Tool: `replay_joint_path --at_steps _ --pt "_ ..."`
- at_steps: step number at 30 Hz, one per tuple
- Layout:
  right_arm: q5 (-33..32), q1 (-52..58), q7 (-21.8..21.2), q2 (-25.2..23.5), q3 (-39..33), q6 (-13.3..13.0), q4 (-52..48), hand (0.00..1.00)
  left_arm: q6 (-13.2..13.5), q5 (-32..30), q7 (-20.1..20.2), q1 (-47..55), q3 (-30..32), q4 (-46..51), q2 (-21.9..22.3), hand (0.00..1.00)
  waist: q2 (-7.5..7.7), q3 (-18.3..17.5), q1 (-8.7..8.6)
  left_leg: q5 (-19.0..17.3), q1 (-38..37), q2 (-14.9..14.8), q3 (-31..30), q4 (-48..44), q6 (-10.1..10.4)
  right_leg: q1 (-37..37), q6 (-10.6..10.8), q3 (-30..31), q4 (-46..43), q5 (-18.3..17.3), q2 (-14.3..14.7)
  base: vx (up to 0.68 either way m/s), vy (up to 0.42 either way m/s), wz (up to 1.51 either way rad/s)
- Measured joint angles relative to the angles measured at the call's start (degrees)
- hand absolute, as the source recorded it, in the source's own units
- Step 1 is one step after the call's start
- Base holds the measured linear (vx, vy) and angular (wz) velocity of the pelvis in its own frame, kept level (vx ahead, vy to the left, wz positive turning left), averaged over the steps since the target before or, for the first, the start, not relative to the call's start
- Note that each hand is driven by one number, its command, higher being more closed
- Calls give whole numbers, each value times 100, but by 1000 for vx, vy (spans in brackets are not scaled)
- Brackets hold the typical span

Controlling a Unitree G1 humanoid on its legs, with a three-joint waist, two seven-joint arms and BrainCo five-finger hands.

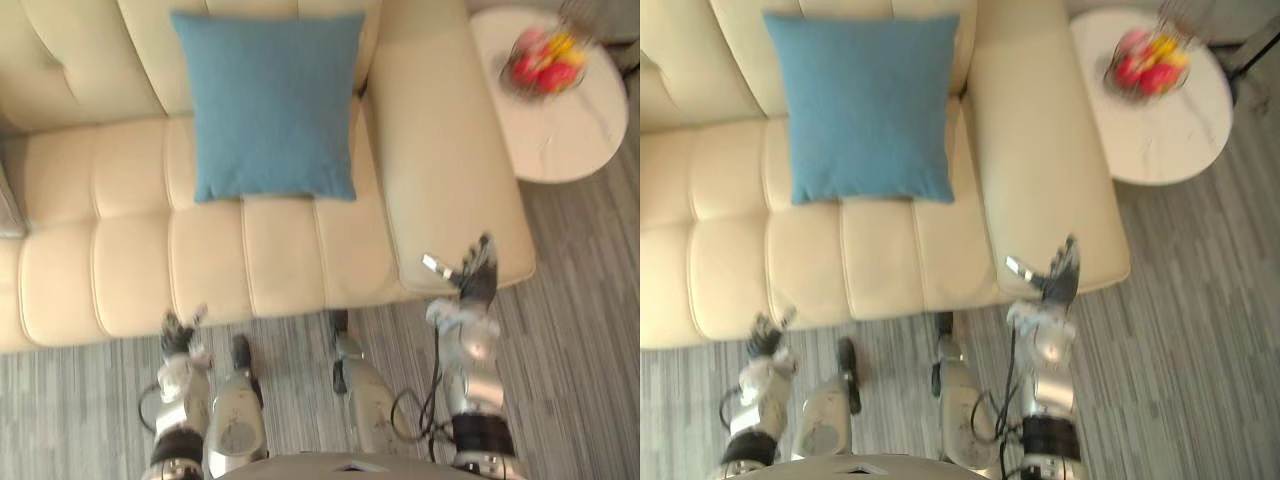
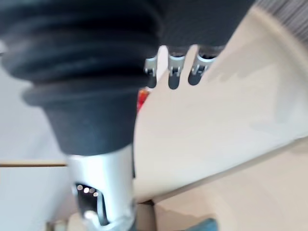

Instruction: Pick up cushions and gather them together orderly.

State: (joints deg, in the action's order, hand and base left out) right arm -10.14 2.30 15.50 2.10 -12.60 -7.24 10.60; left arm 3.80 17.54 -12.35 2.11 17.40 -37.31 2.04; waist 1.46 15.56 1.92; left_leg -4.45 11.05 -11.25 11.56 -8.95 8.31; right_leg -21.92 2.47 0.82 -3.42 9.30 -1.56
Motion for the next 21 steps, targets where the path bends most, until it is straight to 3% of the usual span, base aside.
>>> replay_joint_path --at_steps 5,9,14,21 --pt "146 379 -411 -288 -242 208 2372 0 -154 -462 295 266 288 -1148 29 0 -9 -666 29 -162 -595 66 117 27 -13 715 28 -202 315 -39 -155 71 68 -1" --pt "383 424 -600 -326 -638 497 3384 0 -268 -947 394 264 513 -1619 58 0 -92 -1091 41 -299 -968 69 286 133 -4 1190 15 -303 706 69 -187 48 40 -19" --pt "742 531 -787 -306 -862 729 3869 0 -377 -1227 516 233 624 -1785 132 0 -157 -1257 34 -430 -1490 56 414 208 47 1617 78 -211 801 111 -142 58 29 -16" --pt "1054 457 -919 -210 -1063 767 4250 0 -396 -1520 609 219 612 -2046 17 0 -112 -1341 33 -584 -1725 105 620 133 54 1712 131 85 800 129 -125 17 31 -21"
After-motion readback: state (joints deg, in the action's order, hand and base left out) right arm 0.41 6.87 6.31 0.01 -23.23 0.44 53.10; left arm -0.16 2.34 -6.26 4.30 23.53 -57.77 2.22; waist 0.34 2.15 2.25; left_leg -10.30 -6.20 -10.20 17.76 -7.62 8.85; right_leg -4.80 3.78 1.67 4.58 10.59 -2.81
